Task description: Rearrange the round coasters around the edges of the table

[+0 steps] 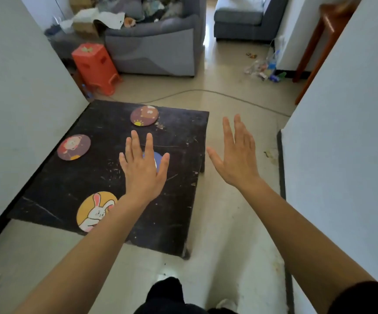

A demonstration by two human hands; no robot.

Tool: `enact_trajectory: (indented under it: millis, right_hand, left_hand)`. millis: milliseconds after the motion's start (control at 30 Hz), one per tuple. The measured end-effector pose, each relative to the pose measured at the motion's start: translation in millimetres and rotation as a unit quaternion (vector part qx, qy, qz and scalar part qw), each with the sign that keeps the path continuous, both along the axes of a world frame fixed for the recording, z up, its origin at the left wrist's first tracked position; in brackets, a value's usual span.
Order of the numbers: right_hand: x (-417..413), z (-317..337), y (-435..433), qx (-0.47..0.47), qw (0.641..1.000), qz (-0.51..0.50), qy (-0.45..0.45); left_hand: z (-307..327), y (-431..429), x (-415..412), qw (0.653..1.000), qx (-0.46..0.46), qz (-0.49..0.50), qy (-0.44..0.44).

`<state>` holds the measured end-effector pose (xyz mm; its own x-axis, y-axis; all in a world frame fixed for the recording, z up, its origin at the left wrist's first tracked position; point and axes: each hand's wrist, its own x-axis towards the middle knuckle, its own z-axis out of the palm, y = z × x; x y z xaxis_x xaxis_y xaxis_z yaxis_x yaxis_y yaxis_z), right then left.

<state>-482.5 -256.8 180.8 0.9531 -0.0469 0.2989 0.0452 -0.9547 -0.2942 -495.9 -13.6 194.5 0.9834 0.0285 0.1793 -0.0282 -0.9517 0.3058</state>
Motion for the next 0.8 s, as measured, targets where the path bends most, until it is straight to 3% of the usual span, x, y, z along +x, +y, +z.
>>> enact_trajectory:
  millis: [200,433,800]
  right_hand:
    - [66.6,4.4,-29.0,0.005,0.998,0.062,-0.003]
    - [170.8,-11.3,-28.7,-0.055,0.989,0.136,0.011]
    - [307.2,-11.7,44.6,-0.100,0.943,0.314,0.056]
  left_hand:
    - [-9.4,-28.1,45.2,0.997,0.000,0.083,-0.004]
    - [-49.0,-42.4,120.6,0.989,-0.036,0.142,0.012]
    - [-57.3,-12.0,180.6,0.947,-0.110,0.288,0.092]
